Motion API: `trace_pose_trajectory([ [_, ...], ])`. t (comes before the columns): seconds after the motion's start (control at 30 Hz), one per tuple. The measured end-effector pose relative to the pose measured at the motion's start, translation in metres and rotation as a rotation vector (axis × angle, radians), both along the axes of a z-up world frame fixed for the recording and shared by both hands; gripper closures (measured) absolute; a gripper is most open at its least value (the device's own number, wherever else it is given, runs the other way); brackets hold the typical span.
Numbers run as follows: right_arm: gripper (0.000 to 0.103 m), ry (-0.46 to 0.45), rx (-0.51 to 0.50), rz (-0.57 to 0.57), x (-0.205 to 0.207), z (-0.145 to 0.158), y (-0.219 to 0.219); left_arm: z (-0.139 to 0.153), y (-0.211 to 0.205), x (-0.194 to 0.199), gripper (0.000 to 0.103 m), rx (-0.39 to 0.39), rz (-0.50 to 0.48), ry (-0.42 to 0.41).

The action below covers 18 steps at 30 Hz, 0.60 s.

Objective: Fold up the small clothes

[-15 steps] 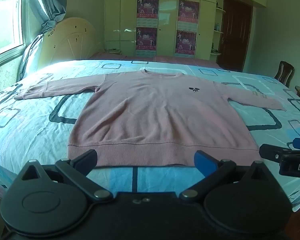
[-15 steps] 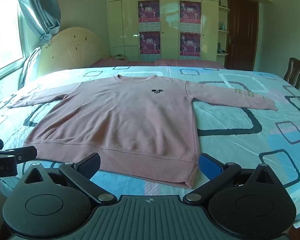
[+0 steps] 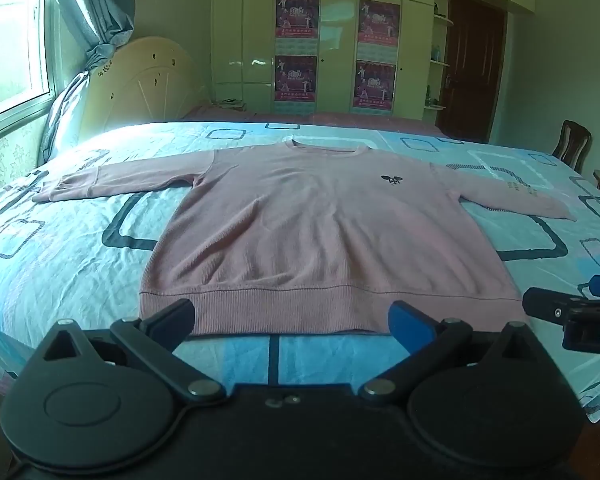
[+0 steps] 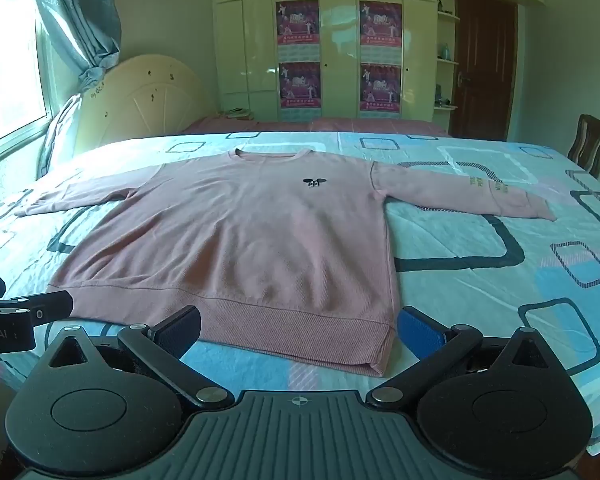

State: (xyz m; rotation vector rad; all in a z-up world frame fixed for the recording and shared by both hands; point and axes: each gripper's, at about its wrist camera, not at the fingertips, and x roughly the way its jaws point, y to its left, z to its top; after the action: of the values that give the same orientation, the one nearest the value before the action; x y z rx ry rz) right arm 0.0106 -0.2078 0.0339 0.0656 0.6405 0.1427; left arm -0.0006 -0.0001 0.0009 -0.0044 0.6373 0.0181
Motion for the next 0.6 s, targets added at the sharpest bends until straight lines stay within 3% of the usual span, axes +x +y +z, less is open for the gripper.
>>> trace_pose_trajectory([
  [0.6,0.0,0.003,0.0,0.006,0.0007,-0.0019,-0.0006,0.0002,0.0001,0.0013,0.001,0.008,0.0,0.003],
])
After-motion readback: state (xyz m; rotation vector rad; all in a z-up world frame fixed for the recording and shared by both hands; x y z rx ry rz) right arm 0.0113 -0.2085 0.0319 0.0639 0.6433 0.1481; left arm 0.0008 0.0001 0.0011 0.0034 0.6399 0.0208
